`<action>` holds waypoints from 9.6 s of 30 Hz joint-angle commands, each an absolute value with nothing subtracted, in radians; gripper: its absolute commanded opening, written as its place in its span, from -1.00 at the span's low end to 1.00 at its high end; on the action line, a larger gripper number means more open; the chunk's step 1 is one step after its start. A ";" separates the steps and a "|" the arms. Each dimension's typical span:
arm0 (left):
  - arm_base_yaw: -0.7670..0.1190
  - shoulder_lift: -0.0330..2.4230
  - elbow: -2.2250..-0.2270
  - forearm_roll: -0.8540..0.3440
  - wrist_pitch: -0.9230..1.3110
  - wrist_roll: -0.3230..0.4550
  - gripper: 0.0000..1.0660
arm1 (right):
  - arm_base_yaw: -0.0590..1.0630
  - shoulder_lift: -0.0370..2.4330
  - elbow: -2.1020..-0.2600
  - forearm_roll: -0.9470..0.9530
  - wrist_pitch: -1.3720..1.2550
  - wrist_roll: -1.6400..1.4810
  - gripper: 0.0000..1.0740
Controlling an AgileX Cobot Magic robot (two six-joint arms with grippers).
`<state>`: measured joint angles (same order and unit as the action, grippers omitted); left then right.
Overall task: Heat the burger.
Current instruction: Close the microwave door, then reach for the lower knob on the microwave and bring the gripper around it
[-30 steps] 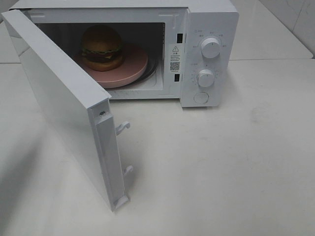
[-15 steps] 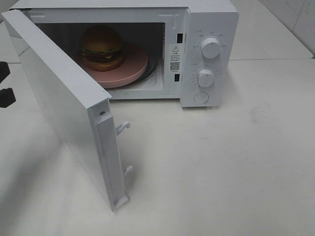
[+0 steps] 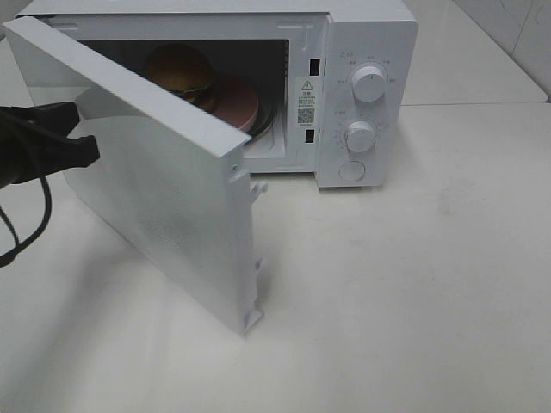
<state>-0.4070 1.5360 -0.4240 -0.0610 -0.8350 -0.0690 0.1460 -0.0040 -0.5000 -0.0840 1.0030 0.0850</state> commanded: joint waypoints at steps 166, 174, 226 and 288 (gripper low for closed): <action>-0.155 0.469 -0.538 -0.039 0.930 0.017 0.87 | 0.140 -0.036 -0.499 -0.091 0.995 0.074 0.42; -0.155 0.366 -0.545 -0.056 1.030 0.048 0.87 | 0.140 -0.036 -0.499 -0.091 0.995 0.074 0.42; 0.043 -0.027 -0.517 -0.073 1.074 0.074 0.87 | 0.140 -0.036 -0.499 -0.088 0.995 0.074 0.42; 0.043 -0.027 -0.517 -0.073 1.074 0.074 0.87 | 0.426 1.466 -0.379 0.614 -1.201 -0.255 0.42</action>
